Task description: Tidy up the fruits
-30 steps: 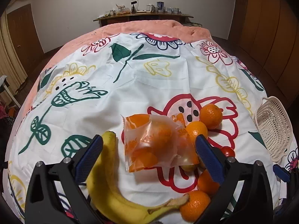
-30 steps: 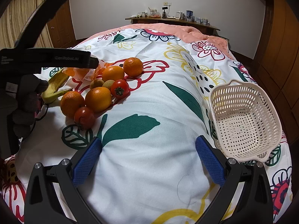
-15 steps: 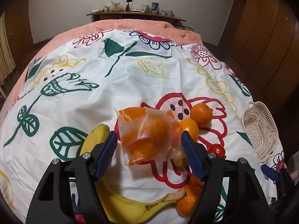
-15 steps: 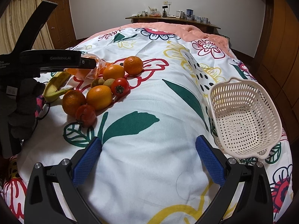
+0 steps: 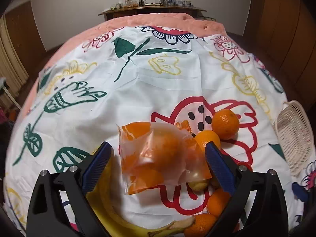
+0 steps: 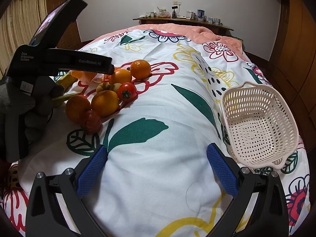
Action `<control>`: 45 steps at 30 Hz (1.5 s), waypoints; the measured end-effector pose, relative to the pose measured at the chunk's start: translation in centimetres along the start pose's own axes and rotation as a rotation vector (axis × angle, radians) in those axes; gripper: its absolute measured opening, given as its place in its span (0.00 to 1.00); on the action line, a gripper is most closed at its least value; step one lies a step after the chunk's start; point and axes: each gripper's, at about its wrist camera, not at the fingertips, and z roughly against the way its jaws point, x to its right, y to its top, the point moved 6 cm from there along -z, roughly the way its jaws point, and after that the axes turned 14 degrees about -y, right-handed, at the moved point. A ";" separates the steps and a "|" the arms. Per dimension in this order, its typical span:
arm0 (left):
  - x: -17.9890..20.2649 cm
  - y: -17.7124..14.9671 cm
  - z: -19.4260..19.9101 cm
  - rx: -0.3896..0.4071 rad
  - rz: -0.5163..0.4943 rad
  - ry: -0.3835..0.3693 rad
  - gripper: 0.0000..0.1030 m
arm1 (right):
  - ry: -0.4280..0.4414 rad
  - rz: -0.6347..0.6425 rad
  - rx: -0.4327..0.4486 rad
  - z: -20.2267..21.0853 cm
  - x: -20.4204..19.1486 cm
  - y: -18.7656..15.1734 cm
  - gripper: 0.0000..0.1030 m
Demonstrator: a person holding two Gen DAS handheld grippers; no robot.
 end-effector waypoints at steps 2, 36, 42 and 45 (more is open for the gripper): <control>-0.1 -0.1 0.2 0.004 0.014 -0.048 0.79 | 0.001 0.000 0.000 0.0 0.0 0.0 0.95; -3.4 -2.7 9.3 0.253 0.087 -0.128 0.67 | 0.267 0.165 -0.038 1.6 -7.2 3.6 0.65; -3.9 -3.1 9.0 0.248 0.098 -0.136 0.67 | 0.259 0.168 -0.095 -0.2 -7.6 3.2 0.50; -4.1 -3.2 8.9 0.244 0.104 -0.132 0.67 | 0.263 0.174 -0.092 -0.2 -7.8 3.2 0.47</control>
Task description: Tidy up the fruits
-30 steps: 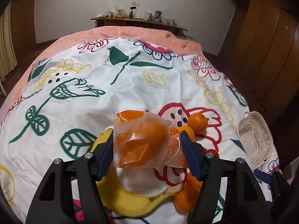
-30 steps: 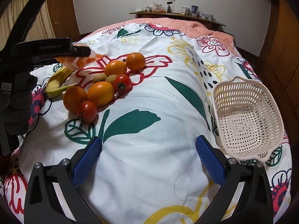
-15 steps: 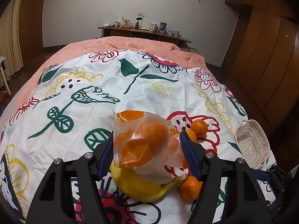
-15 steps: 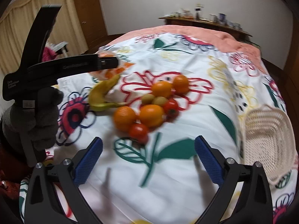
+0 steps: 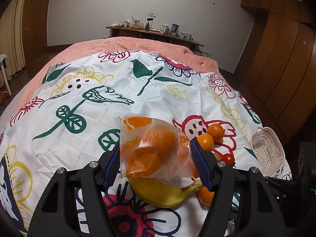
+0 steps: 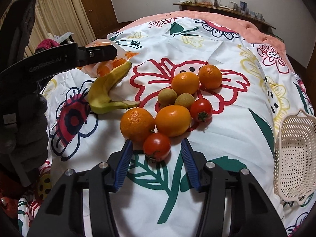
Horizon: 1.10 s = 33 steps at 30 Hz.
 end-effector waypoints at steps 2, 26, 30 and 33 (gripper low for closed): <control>0.0 -0.1 -0.1 -0.003 0.001 0.003 0.67 | 0.010 0.005 0.000 0.0 -0.2 -0.1 0.42; 2.5 0.6 0.7 0.006 -0.049 0.014 0.67 | 0.069 -0.187 0.123 4.3 4.8 -0.2 0.28; 3.2 0.7 0.6 -0.003 -0.061 0.009 0.67 | 0.037 -0.230 0.157 5.4 7.5 -0.1 0.28; 3.6 0.6 0.4 -0.014 -0.070 0.007 0.67 | -0.004 -0.280 0.175 5.9 10.1 -0.3 0.28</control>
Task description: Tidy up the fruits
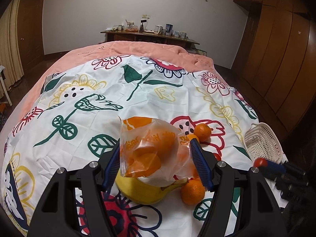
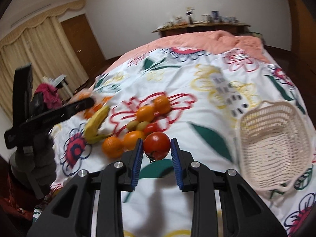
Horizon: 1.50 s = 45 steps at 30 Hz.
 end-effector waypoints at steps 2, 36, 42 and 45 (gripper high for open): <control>0.4 0.0 -0.1 -0.004 -0.006 -0.005 0.67 | -0.032 -0.024 0.008 0.0 1.6 0.3 0.28; 20.7 -0.4 -9.2 -0.190 -0.355 -0.328 0.67 | -0.297 -0.508 0.063 0.4 22.4 -2.6 0.43; 25.5 -2.2 -12.7 -0.273 -0.401 -0.413 0.67 | -0.305 -0.521 0.089 1.2 23.0 -2.6 0.44; 26.8 -2.9 -13.8 -0.298 -0.423 -0.428 0.67 | -0.310 -0.531 0.101 1.6 23.3 -2.6 0.44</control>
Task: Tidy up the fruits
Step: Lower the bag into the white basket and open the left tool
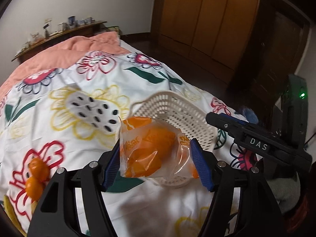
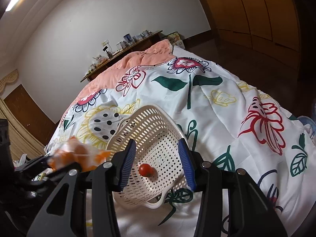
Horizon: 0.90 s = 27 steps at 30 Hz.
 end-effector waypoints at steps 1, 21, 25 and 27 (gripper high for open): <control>0.4 0.1 -0.6 -0.006 -0.006 -0.002 0.67 | 0.000 -0.004 0.003 0.1 0.2 0.0 0.44; -1.9 1.4 6.1 0.178 0.034 0.110 0.95 | 0.040 -0.040 0.037 1.5 -0.6 0.2 0.65; -2.8 1.1 8.4 0.225 0.062 0.129 0.96 | 0.071 -0.046 0.062 2.5 -1.2 0.5 0.74; -3.3 1.0 9.6 0.249 0.085 0.138 0.96 | 0.088 -0.040 0.080 3.1 -1.8 0.5 0.77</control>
